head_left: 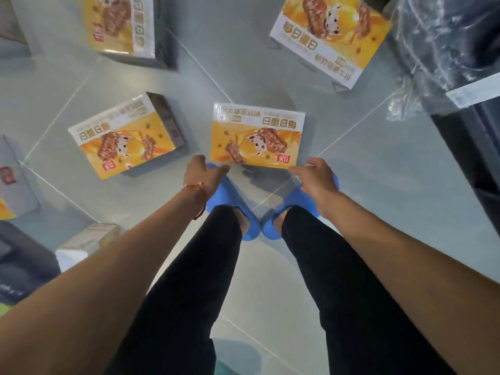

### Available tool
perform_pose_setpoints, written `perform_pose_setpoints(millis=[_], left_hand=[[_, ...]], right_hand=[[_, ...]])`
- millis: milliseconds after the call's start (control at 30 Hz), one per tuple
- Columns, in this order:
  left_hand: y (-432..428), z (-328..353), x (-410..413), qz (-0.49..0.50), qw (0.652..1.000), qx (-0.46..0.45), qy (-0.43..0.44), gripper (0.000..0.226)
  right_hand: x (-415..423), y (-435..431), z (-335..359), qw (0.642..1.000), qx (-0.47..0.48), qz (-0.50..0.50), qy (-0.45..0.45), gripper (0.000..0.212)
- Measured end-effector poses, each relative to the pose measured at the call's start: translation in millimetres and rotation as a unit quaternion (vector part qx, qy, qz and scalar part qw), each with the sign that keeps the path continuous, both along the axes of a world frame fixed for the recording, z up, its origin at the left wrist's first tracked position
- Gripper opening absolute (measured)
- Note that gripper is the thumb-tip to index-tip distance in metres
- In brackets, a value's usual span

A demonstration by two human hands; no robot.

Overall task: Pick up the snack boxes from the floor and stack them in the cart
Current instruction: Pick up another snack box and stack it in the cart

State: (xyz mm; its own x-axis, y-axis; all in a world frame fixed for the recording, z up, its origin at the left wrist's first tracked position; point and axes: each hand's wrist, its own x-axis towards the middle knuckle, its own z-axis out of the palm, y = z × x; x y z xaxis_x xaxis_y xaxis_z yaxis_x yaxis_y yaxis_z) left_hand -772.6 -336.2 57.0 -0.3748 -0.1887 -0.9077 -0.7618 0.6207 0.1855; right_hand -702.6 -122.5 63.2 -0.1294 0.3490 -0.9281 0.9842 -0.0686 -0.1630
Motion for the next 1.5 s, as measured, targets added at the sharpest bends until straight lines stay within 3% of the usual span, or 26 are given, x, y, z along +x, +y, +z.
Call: perform_pose_setpoints(millis=[100, 200, 300, 467, 567, 700, 867, 933, 1033, 1200, 1267, 1500], left_hand=[[8, -49, -9, 0.036, 0.999, 0.015, 0.016, 0.087], [13, -89, -15, 0.057, 0.997, 0.044, 0.023, 0.069], [13, -116, -17, 0.090, 0.993, 0.068, 0.033, 0.068], [10, -136, -16, 0.125, 0.988, 0.084, 0.040, 0.058], [8, -131, -17, 0.142, 0.985, 0.094, 0.027, 0.049], [8, -98, -14, 0.167, 0.982, 0.087, 0.012, 0.036], [7, -59, -12, 0.225, 0.973, 0.054, 0.008, 0.024], [7, -54, -13, 0.227, 0.972, 0.054, 0.009, 0.030], [9, -59, -19, 0.198, 0.978, 0.064, -0.012, 0.057], [18, -79, -26, 0.169, 0.984, 0.047, -0.026, 0.077], [22, -87, -31, 0.178, 0.982, 0.054, -0.009, 0.078], [26, -92, -34, 0.155, 0.981, 0.091, 0.076, 0.066]], right_hand=[[4, 4, -46, 1.000, -0.019, 0.017, 0.012, 0.056], [6, 7, -86, 0.999, -0.028, 0.019, 0.034, 0.086], [3, 6, -112, 0.998, -0.032, 0.020, 0.055, 0.099], [-3, 4, -135, 0.994, -0.056, 0.008, 0.089, 0.061], [-3, 3, -136, 0.995, -0.040, -0.012, 0.094, 0.053], [-11, 3, -111, 0.997, -0.011, -0.014, 0.074, 0.063], [-20, 7, -72, 0.999, -0.020, -0.026, 0.040, 0.050], [-22, 7, -65, 1.000, -0.002, -0.005, 0.027, 0.051], [-26, 8, -63, 0.999, 0.037, 0.015, -0.007, 0.049], [-32, 10, -86, 0.997, 0.080, -0.006, -0.014, 0.067], [-36, 7, -95, 0.995, 0.090, -0.040, -0.004, 0.075], [-34, 4, -106, 0.990, 0.064, -0.116, 0.043, 0.070]])
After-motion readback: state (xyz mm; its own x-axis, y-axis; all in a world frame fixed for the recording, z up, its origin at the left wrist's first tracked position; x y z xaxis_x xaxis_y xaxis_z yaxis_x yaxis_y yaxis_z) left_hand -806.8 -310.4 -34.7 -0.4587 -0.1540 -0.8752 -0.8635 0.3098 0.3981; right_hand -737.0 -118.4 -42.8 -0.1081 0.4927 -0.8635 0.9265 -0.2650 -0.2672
